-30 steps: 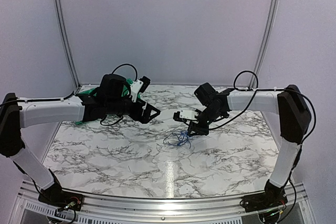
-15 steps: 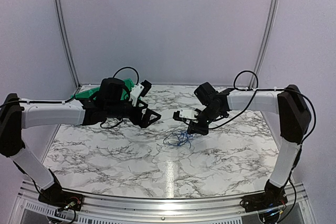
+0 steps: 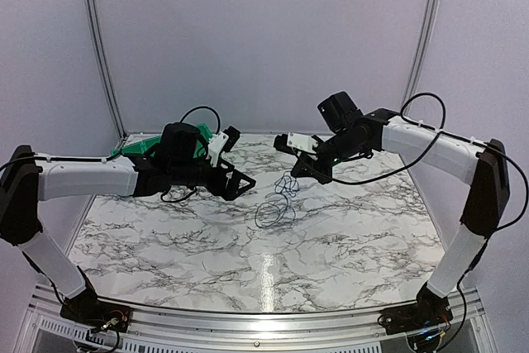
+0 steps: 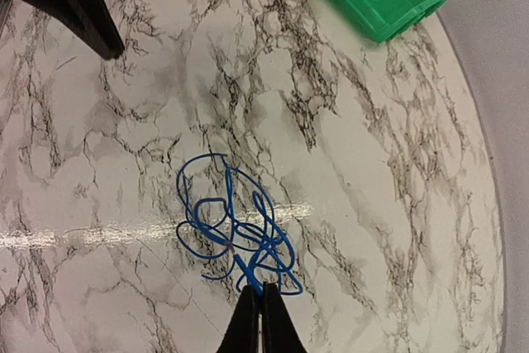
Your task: Untangle the cables
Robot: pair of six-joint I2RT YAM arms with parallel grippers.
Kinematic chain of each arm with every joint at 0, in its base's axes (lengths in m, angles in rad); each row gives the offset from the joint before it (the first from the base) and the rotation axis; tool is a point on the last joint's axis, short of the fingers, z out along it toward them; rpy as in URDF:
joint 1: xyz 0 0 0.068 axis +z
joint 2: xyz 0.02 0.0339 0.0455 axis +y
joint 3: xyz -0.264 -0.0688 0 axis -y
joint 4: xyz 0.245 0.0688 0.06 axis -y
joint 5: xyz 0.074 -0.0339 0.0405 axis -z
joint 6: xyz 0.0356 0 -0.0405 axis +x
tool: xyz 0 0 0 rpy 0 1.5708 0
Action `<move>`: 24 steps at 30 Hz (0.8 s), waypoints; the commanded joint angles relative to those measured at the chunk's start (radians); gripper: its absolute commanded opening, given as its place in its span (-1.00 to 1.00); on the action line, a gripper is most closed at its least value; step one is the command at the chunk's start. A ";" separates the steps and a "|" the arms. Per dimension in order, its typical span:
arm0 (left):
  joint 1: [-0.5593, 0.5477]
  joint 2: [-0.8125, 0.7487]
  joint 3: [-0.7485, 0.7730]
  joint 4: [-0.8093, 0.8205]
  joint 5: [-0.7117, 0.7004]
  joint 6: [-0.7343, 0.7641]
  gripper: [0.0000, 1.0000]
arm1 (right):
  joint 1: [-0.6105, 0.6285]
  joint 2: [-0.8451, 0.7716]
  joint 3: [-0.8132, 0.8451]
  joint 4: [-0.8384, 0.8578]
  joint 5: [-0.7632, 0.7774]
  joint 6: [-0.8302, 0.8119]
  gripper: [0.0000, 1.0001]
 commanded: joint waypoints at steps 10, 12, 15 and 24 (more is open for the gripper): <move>-0.029 0.076 0.141 -0.183 -0.560 0.029 0.98 | 0.009 -0.142 0.105 -0.036 -0.045 0.020 -0.98; -0.024 0.038 0.082 -0.043 -0.714 -0.065 0.98 | 0.007 -0.159 0.090 -0.014 -0.043 0.029 -0.99; 0.008 -0.029 -0.007 0.102 -0.705 -0.117 0.98 | 0.008 -0.174 0.058 0.029 -0.033 0.056 -1.00; -0.056 -0.100 -0.102 0.356 -0.064 -0.034 0.90 | 0.003 -0.161 -0.005 0.156 0.028 0.197 -1.00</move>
